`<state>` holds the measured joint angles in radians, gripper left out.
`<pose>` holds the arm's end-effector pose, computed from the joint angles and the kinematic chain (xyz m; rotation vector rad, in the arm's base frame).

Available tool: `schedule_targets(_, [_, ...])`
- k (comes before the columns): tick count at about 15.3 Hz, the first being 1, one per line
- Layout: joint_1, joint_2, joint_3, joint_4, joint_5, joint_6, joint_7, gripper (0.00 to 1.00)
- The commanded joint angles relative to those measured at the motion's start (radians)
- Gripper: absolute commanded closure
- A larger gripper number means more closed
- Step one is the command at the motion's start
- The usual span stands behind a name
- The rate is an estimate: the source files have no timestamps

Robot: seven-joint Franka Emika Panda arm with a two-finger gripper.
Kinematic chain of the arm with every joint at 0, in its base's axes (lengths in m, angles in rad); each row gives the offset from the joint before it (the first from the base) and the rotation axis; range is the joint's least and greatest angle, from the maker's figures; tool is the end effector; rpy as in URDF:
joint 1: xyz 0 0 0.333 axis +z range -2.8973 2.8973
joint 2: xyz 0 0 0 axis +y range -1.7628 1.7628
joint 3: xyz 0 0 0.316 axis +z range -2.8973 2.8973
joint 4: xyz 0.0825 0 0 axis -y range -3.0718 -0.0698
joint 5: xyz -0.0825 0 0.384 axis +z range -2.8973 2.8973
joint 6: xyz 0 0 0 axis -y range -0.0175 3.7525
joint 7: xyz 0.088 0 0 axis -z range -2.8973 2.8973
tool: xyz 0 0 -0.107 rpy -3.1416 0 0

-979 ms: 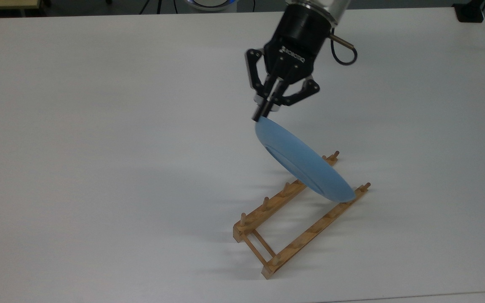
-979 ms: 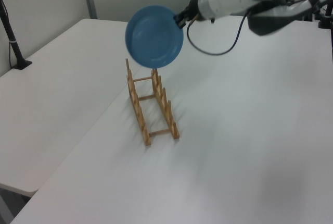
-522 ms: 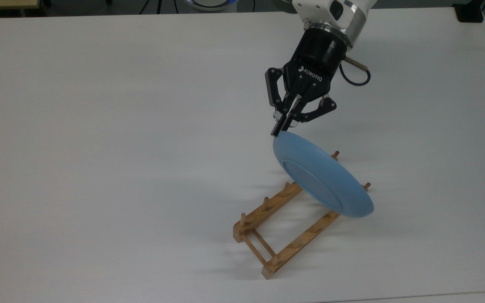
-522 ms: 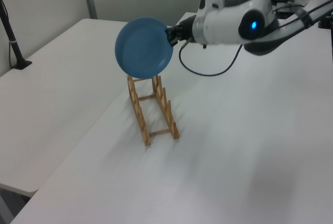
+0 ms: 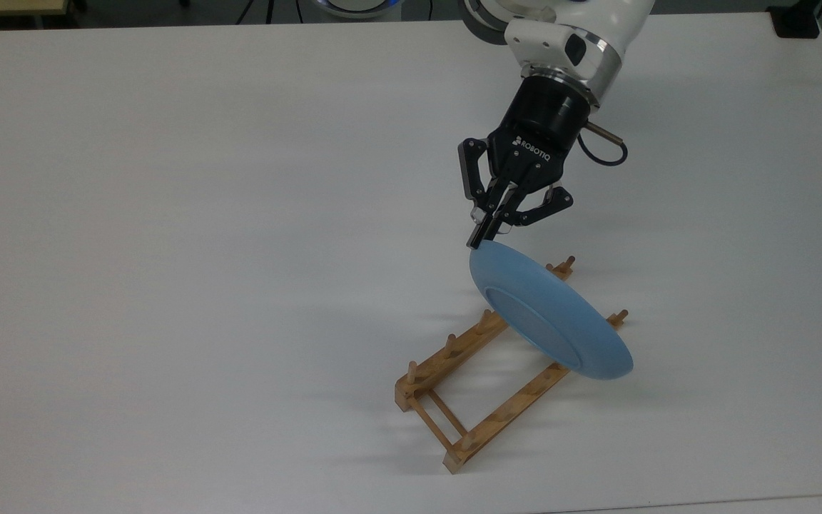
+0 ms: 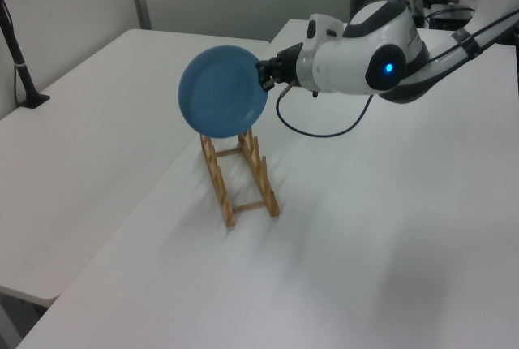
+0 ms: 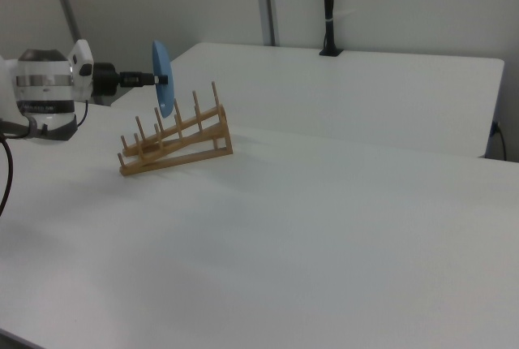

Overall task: Place plate in plate rack
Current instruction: 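Carry the upright plate over the wooden rack and lower it between pegs, then open the gripper to release the plate rim and raise it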

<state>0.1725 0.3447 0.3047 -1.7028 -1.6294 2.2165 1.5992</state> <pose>0.6309 0.2636 0.4457 2.2160 -0.1807 1.4922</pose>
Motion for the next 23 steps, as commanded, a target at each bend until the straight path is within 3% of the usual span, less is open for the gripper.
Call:
schedule_targets(1, [0.031,-0.003,-0.012,-0.031,-0.027,-0.057,0.034,1.00])
schedule_targets(6, [0.028,0.007,-0.012,-0.040,-0.030,-0.057,0.044,0.97])
schedule_targets(7, [0.028,0.008,-0.012,-0.040,-0.030,-0.057,0.042,0.87])
schedule_targets(9, [0.025,0.014,-0.012,-0.037,-0.027,-0.055,0.044,0.54])
schedule_targets(12, [0.022,0.028,-0.012,-0.031,-0.030,-0.054,0.044,0.25])
schedule_targets(14, [0.022,0.028,-0.012,-0.031,-0.027,-0.054,0.042,0.19])
schedule_targets(16, [0.021,0.019,-0.012,-0.020,-0.015,-0.050,0.041,0.00])
schedule_targets(17, [0.019,0.008,-0.010,-0.002,-0.001,-0.046,0.041,0.00])
schedule_targets(19, [0.005,-0.016,-0.010,0.026,0.153,-0.043,0.022,0.00])
schedule_targets(23, [-0.027,-0.127,-0.010,0.068,0.678,-0.053,-0.293,0.00])
